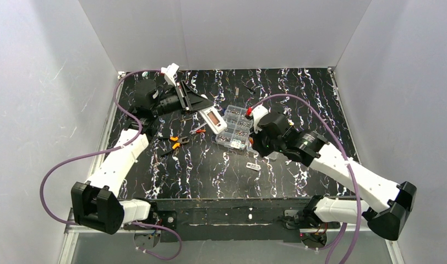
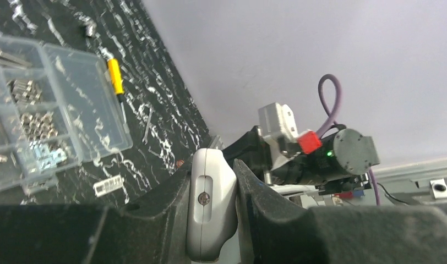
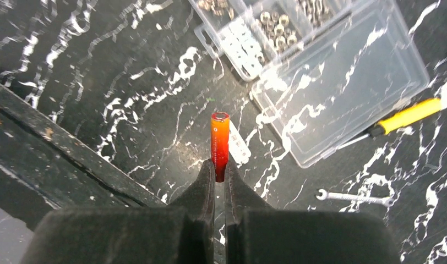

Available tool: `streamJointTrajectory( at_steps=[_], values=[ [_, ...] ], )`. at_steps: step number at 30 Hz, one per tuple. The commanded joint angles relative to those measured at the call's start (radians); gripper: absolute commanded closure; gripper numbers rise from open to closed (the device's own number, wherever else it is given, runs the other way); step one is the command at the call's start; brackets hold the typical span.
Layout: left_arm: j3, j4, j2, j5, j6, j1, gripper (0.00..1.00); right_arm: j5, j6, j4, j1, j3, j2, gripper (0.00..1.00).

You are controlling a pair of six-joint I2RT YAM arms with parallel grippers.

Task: Load the batteries into the remote control
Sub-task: Pick up the battery from the center of the board, then load the battery into the remote control.

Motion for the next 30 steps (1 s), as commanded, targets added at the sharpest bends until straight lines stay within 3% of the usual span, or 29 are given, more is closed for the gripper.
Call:
streamJointTrajectory(
  at_steps=[1, 9, 18, 25, 30],
  values=[
    [0.006, 0.282, 0.003, 0.112, -0.011, -0.028, 1.0, -0.051, -0.098, -0.004, -0.01, 0.13, -0.073, 0.99],
    [0.047, -0.026, -0.035, 0.108, 0.27, -0.15, 1.0, -0.101, -0.148, 0.135, -0.012, 0.162, -0.181, 0.99],
    [0.025, -0.009, 0.003, 0.049, 0.246, -0.187, 1.0, -0.066, -0.067, 0.087, -0.012, 0.231, -0.144, 0.99],
    [-0.004, -0.016, 0.052, -0.033, 0.179, -0.198, 1.0, 0.085, 0.036, -0.116, -0.021, 0.296, -0.033, 0.99],
    [-0.026, -0.018, 0.072, -0.056, 0.15, -0.198, 1.0, 0.043, 0.161, -0.227, -0.068, 0.308, 0.028, 0.99]
  ],
)
